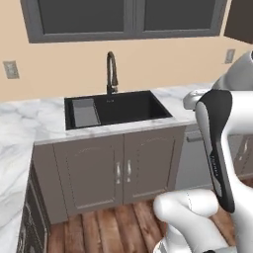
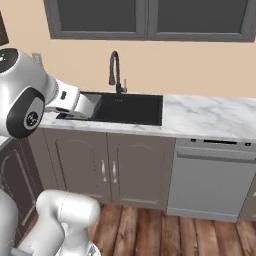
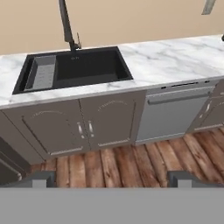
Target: Get the candle and the liquor from the cabinet and move them to the dining counter.
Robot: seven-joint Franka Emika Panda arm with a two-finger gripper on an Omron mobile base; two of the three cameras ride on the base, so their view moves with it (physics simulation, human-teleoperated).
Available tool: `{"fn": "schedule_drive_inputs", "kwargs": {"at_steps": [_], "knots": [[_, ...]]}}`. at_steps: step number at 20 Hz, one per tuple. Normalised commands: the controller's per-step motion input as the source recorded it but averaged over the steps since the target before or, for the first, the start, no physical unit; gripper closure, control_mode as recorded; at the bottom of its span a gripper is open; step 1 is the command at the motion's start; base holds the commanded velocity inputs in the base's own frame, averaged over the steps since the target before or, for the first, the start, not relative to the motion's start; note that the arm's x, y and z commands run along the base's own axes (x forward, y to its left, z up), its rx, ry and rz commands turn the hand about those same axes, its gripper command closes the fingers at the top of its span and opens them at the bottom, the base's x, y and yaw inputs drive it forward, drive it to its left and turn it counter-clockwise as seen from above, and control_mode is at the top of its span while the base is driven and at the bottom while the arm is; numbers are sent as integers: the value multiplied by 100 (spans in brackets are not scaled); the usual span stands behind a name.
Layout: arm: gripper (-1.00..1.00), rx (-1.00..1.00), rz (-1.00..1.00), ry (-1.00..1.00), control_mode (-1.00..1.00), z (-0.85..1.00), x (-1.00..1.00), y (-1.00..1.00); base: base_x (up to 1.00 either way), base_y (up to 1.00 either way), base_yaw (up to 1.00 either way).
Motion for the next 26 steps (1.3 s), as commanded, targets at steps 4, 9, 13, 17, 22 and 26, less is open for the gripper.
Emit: {"fn": "schedule_drive_inputs", "kwargs": {"at_steps": [4, 9, 13, 17, 22, 26], "knots": [[-100, 0, 0, 0, 100, 0, 0, 0, -19, -100, 2], [-100, 0, 0, 0, 100, 0, 0, 0, -46, -100, 6], [-100, 0, 0, 0, 100, 0, 0, 0, -19, -100, 2], [-100, 0, 0, 0, 100, 0, 0, 0, -1, -100, 3], [-100, 0, 0, 0, 100, 0, 0, 0, 25, -100, 5], [-100, 0, 0, 0, 100, 0, 0, 0, 59, -100, 8]]}}
